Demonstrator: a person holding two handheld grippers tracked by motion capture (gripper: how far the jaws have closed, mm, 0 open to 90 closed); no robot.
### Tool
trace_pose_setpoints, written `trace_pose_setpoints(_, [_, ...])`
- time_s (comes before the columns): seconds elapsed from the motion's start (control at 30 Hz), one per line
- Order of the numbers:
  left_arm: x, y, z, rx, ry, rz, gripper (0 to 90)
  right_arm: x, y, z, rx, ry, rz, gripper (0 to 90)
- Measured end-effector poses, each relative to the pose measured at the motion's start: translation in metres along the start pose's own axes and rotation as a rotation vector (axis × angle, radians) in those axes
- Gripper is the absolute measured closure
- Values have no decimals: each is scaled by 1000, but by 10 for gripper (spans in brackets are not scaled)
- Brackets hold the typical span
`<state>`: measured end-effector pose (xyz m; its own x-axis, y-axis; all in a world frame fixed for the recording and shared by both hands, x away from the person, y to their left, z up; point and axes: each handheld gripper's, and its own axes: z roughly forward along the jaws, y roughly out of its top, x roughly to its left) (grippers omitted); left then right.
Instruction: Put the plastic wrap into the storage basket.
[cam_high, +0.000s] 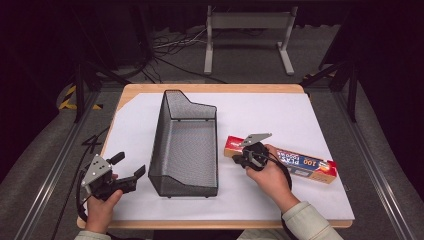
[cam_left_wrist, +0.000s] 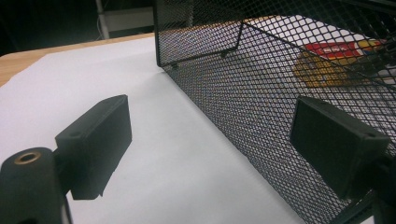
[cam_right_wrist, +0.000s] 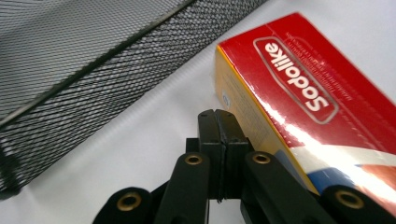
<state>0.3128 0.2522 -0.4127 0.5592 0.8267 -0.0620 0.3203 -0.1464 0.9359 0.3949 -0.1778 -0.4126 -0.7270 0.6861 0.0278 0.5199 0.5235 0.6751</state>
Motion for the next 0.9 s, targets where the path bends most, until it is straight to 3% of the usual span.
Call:
trace_pose_setpoints(0.1, [0,0,0,1,1,2,138,-3,1,-18,-25,14,-17,900])
trace_pose_setpoints(0.2, [0,0,1,1,2,4,138,-12,-1,-36,-49,-4,-12,900])
trace_pose_setpoints(0.43, [-1,0,2,5,6,4,138,-53,-14,-74,-77,-80,60,899])
trace_pose_setpoints(0.7, [-1,-1,3,9,4,4,138,-103,-39,-105,-30,-191,147,895])
trace_pose_setpoints(0.9, [-1,-1,3,13,3,5,137,-133,-61,-120,32,-238,217,895])
